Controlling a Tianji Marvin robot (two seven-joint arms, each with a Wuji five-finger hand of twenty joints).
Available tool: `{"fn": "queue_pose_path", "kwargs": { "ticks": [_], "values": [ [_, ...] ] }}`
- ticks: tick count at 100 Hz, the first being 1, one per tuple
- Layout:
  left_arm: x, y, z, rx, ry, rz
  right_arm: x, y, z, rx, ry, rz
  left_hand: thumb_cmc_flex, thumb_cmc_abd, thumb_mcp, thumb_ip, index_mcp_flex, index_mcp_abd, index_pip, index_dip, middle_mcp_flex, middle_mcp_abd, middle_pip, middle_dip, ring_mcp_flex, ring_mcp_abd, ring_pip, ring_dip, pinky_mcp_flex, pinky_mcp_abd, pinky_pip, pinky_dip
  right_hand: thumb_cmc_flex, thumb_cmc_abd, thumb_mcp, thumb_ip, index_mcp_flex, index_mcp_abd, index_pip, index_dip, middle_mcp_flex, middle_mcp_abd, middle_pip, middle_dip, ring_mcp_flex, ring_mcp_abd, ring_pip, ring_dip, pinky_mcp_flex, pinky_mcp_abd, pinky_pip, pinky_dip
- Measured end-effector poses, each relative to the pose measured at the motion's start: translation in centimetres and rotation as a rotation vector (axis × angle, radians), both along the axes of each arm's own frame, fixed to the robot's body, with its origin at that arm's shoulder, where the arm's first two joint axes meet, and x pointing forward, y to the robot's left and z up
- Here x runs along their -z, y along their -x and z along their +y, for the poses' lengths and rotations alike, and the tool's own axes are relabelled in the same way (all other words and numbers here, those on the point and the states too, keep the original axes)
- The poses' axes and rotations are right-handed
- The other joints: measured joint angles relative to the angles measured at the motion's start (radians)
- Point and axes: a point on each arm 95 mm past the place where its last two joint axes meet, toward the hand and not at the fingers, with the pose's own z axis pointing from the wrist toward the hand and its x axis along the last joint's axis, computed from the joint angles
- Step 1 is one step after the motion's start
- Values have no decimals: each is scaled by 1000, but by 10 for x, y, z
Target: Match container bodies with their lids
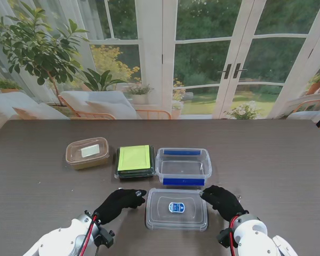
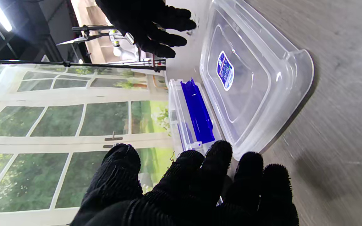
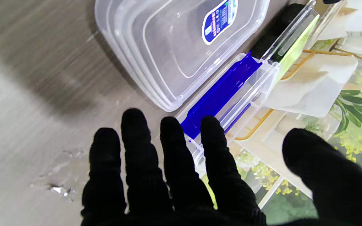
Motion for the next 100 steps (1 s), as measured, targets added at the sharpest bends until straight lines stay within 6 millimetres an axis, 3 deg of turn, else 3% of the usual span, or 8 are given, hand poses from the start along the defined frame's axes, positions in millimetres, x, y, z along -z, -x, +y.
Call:
{"fn": "queue_pose_path", "kwargs": {
  "ticks": [12,18,31,48,63,75,85,100],
  "values": [
    [0,-1,3,11,-45,-12,-1,-4,-2,-26,42,-10,0,0,0,0,41,0,4,3,92,6,95,210,28,52,213,224,33,43,146,295,13,-29,63,1,59,-35,-13,1,80,0,93,69,111,16,236,127,82,36,175,98],
    [0,-1,3,22,-70,-17,-2,-6,-3,-39,70,-16,0,0,0,0,60,0,10,7,128,7,158,353,61,72,354,333,28,65,352,419,33,-40,86,10,88,-48,-19,1,116,0,144,109,162,15,347,184,98,52,256,147],
    [0,-3,5,51,-132,-38,-2,-10,-4,-53,117,-29,0,0,0,0,110,-2,33,14,198,-13,360,648,165,75,656,529,20,115,894,393,61,-54,158,20,120,-75,-23,1,193,0,263,220,294,-6,589,279,213,82,400,221],
    [0,-6,8,90,-248,-79,-1,-14,-6,-74,167,-33,0,0,0,0,171,-40,50,22,323,-84,648,826,413,7,964,607,300,143,1162,434,86,-91,236,21,150,-99,-33,1,324,0,423,366,527,-84,833,354,424,82,572,267],
    [-2,-11,11,119,-313,-111,-2,-19,-7,-93,202,-34,-10,0,0,0,179,-69,50,23,435,-177,778,861,622,-92,1128,548,577,118,1391,261,99,-92,274,32,150,-100,-44,1,435,-37,491,462,579,-148,1061,467,457,50,703,267],
    [-4,-14,10,140,-347,-125,-2,-23,-8,-114,249,-35,-20,0,1,0,186,-70,50,23,526,-246,851,861,767,-158,1194,487,736,87,1483,82,99,-92,295,41,150,-101,-62,1,509,-100,506,501,607,-211,1196,562,457,-57,775,267],
    [-4,-16,9,163,-370,-131,-2,-24,-9,-123,255,-22,-20,0,1,0,186,-70,50,23,559,-291,927,862,798,-205,1263,455,829,52,1499,-66,99,-92,295,42,150,-96,-72,0,556,-148,515,521,612,-249,1261,621,458,-135,784,307],
    [-5,-17,8,204,-403,-131,1,-24,-11,-134,258,21,-20,0,1,0,171,-70,47,24,559,-332,1024,832,800,-249,1328,404,850,7,1500,-104,98,-92,295,61,149,-56,-97,-14,605,-190,516,545,627,-279,1310,673,458,-188,784,431]
  ]
}}
